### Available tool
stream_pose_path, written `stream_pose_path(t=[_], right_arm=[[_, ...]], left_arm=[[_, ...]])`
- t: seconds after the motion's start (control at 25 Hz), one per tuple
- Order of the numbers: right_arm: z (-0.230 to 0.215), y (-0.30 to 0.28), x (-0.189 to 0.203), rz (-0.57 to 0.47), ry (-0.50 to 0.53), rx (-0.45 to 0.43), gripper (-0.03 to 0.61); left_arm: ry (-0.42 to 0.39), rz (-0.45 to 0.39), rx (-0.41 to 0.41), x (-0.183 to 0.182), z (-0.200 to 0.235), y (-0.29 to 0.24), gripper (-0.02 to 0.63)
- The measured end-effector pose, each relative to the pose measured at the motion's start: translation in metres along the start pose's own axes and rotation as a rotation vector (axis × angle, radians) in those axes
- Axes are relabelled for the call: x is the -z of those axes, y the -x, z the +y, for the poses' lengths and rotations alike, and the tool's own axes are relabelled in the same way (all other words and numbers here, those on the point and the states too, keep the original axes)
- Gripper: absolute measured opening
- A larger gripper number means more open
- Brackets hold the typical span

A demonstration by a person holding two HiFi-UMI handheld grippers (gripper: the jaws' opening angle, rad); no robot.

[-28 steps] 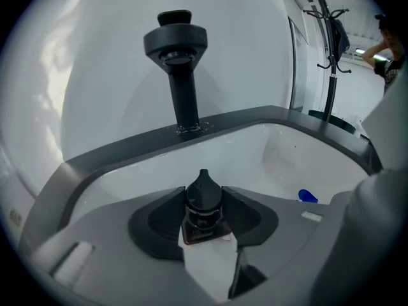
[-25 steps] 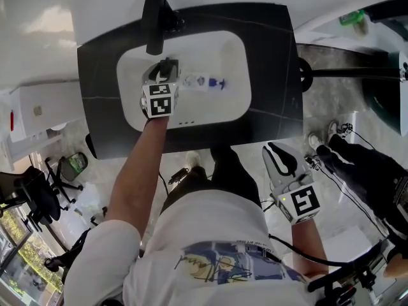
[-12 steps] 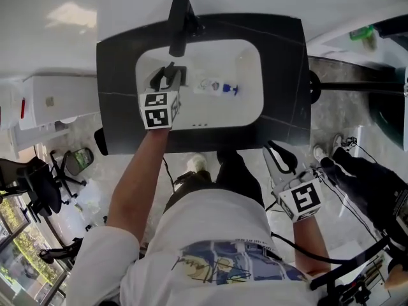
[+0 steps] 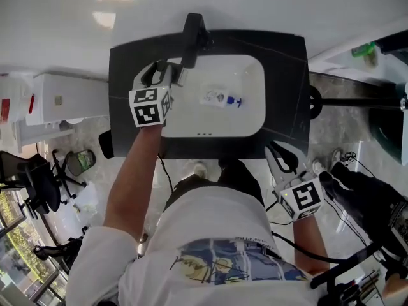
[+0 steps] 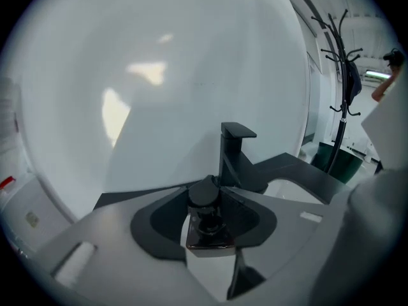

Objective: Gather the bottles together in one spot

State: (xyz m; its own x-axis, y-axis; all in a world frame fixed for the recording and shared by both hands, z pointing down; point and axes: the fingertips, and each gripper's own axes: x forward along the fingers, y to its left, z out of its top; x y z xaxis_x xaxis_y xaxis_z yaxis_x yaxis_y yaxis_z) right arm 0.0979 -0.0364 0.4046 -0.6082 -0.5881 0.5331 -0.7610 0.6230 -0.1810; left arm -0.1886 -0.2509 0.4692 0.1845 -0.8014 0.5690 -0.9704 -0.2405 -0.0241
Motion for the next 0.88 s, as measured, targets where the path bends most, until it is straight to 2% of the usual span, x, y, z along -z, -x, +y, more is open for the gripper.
stream_pose_path(t=[0.32, 0.88], right_arm=[[-0.011, 0.001, 0.002, 0.018, -0.009, -0.009, 0.051], [-0.038, 0.003, 0.007, 0.041, -0.029, 0.006, 0.051]], left_arm=[[0.017, -0.04, -0.034, -0.044, 0.027, -0.031, 0.158], [0.125, -0.066, -0.108, -0.067, 0.039, -0.078, 0.156]])
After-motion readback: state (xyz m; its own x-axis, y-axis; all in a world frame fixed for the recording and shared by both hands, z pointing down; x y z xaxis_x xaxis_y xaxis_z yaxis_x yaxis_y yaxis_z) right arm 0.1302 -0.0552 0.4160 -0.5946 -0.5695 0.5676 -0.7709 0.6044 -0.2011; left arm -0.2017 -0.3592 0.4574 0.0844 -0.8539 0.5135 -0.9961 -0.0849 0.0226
